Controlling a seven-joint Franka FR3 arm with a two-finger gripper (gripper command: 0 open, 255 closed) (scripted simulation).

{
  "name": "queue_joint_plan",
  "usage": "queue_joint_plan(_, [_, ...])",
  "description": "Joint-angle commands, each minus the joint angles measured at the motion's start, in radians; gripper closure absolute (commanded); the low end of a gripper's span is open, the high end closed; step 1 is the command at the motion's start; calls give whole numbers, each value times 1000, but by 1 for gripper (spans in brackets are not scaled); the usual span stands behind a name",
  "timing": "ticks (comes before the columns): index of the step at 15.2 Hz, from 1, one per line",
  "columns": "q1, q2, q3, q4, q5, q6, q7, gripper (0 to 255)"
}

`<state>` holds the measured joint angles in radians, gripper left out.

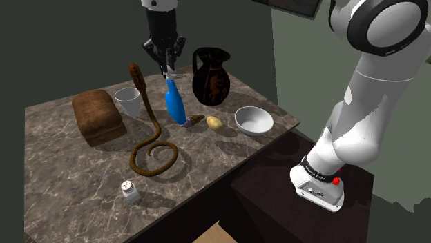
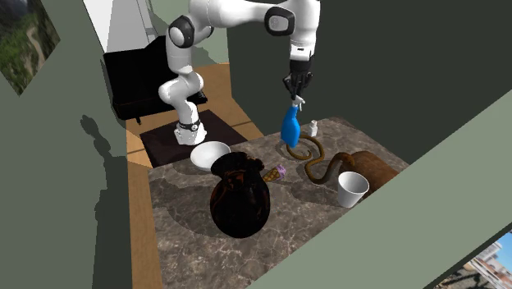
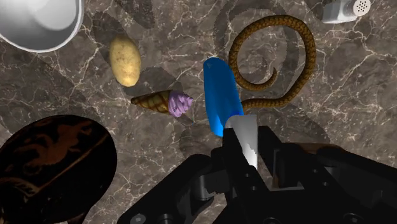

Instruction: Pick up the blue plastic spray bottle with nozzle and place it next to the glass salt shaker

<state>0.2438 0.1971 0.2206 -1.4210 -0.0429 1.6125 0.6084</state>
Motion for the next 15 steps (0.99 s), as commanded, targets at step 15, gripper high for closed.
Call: queue_joint_plan(15, [239, 76, 138, 94, -52, -29, 370, 255])
